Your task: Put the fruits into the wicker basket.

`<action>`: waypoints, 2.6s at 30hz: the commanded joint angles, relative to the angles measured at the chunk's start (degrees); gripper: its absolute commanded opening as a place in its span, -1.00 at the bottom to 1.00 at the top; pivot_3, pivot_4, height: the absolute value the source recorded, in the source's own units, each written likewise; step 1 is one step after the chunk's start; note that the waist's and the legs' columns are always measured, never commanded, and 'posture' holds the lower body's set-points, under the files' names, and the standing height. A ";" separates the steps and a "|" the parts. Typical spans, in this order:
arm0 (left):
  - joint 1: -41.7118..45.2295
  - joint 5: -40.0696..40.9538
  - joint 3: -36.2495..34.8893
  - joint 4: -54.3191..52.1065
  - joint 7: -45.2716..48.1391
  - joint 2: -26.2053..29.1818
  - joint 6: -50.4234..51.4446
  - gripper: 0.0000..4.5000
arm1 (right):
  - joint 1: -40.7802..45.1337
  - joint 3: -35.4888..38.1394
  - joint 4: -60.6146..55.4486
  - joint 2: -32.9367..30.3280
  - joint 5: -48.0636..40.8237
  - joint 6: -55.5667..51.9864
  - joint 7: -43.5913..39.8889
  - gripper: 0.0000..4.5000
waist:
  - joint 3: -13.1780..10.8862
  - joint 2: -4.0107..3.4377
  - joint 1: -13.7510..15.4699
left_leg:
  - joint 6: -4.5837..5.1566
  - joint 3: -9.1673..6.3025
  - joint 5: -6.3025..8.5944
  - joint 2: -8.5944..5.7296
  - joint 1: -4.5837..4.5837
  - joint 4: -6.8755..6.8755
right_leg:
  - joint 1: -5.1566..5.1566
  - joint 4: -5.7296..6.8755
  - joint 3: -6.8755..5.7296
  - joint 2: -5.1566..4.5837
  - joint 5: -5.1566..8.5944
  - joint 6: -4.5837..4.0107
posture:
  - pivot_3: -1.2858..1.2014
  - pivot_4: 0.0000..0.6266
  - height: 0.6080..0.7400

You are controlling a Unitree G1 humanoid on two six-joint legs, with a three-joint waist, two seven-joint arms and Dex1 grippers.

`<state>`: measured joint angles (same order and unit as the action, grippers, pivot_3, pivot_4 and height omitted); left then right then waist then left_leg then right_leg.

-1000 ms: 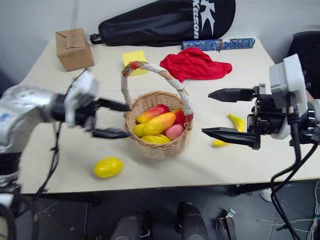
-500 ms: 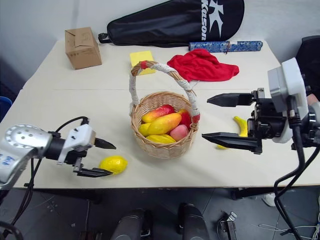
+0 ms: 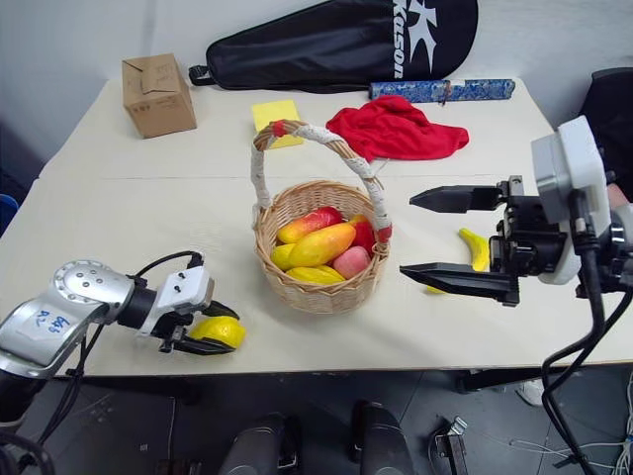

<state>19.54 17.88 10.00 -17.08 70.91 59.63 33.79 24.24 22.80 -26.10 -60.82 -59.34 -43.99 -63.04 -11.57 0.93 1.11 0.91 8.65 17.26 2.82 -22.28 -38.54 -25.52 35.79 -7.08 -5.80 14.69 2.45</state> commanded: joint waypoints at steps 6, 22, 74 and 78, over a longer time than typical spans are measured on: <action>5.39 11.01 -7.04 -4.87 2.13 -0.77 7.16 0.07 | -0.78 2.17 1.05 0.00 0.54 2.76 -1.62 1.00 | -0.01 0.02 0.09 | 0.01 -0.01 0.00 0.00 -0.02 -0.02 | 0.00 0.00 0.00 0.01 0.00 0.00 | 0.03 -0.52 1.00; 37.76 3.14 5.06 15.57 -18.65 -24.40 9.85 0.22 | -6.34 4.74 -0.36 0.74 2.75 4.10 0.77 1.00 | 0.00 0.08 -0.22 | 0.13 0.12 0.03 -0.08 -0.06 -0.48 | 0.03 0.10 0.25 0.34 -0.13 0.28 | 0.03 -0.52 1.00; 15.11 34.08 -23.10 -7.52 -7.97 -5.89 13.25 1.00 | 24.28 -34.85 51.80 1.90 58.58 44.29 -27.32 0.99 | 0.08 0.20 -1.79 | -0.02 0.22 0.01 -0.03 0.09 -0.54 | 0.04 0.22 0.41 0.28 -0.07 0.21 | 0.03 -0.52 1.00; 16.37 33.62 -21.92 -6.77 -7.75 -6.26 12.37 1.00 | 24.76 -38.03 55.47 2.17 63.28 51.65 -26.16 0.99 | 0.08 0.20 -1.83 | -0.02 0.23 0.01 -0.05 0.10 -0.54 | 0.05 0.22 0.41 0.29 -0.07 0.21 | 0.03 -0.52 1.00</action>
<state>34.19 51.49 -11.79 -23.85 63.19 53.21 47.43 48.07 -14.38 27.73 -57.94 1.54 3.37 -88.37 -11.49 1.14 -0.73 0.88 8.88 17.27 2.78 -22.19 -39.08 -25.48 36.01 -6.68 -5.51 14.62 2.66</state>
